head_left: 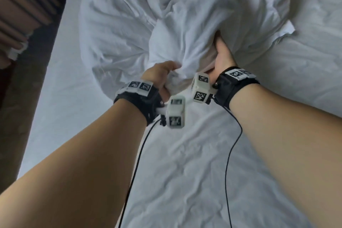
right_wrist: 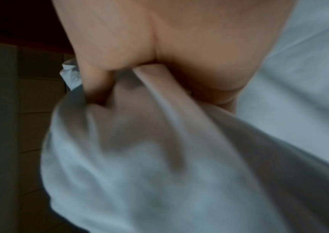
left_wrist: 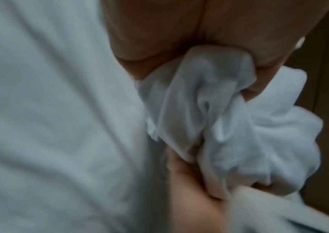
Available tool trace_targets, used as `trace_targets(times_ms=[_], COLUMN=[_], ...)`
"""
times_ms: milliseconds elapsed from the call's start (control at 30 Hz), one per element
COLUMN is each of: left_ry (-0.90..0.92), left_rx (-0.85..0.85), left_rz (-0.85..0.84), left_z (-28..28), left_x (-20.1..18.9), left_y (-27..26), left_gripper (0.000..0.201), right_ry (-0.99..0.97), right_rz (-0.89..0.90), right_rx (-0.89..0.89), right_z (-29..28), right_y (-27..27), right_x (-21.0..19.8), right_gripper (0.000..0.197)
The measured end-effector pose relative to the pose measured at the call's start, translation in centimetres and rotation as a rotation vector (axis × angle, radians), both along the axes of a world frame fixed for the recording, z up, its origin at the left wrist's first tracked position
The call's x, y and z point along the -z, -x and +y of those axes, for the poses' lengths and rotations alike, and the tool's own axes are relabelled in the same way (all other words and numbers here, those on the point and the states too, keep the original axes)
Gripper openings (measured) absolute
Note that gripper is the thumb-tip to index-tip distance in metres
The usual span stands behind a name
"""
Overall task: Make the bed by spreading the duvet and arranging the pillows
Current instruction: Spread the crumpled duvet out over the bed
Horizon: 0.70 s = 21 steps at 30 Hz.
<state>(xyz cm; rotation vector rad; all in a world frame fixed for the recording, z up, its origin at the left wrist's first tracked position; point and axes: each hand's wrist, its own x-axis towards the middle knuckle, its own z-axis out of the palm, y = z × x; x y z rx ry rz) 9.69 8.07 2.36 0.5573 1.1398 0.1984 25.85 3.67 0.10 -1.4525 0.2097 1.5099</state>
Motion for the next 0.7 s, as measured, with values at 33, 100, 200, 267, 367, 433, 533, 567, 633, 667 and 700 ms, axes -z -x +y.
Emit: trace_targets(times_ms=[33,100,200,267,367,433,533,567,633,667,700], left_ry=[-0.005,0.034,0.032,0.016,0.026,0.067,0.108,0.119,0.141,0.142,0.148], left_rx=[-0.034,-0.078,-0.153,-0.188,-0.234,-0.282,-0.338,-0.332,-0.286,-0.255,-0.226], left_rz=[0.046,0.081,0.125,0.146,0.158,0.186,0.212,0.199,0.157,0.12,0.065], left_z=[-0.6,-2.1,-4.0,-5.6,-9.0,-11.3,-14.9,-15.7,-17.9,-19.0,-20.1], left_x=[0.8,2.3,3.3,3.6,4.0,4.6,2.1,1.1,-1.9,-3.5,-5.2], left_y=[0.7,2.0,3.1,3.3,3.9,4.3,3.8,3.5,2.8,2.5,2.1], left_gripper=[0.028,0.035,0.023,0.016,0.025,0.057,0.048,0.033,0.021,0.021,0.025], right_ry=[0.102,0.235,0.27,0.252,0.195,0.186,0.183,0.183,0.167,0.141,0.109], right_rz=[-0.04,-0.156,-0.261,-0.258,-0.287,-0.285,-0.299,-0.298,-0.312,-0.318,-0.318], right_rx=[-0.015,-0.032,-0.077,-0.009,0.065,0.071,0.051,0.049,0.067,0.069,0.063], right_z=[-0.3,-1.6,-4.5,-6.3,-9.8,-13.1,-17.8,-18.7,-21.4,-22.8,-24.3], right_y=[-0.6,-1.8,-1.2,-0.6,-0.1,-0.1,-0.1,0.1,0.2,0.2,0.1], right_x=[1.3,3.8,4.2,3.2,2.2,2.2,0.6,0.0,-2.5,-4.0,-5.7], right_gripper=[0.125,0.122,0.094,0.076,0.052,0.052,0.047,0.039,0.031,0.03,0.028])
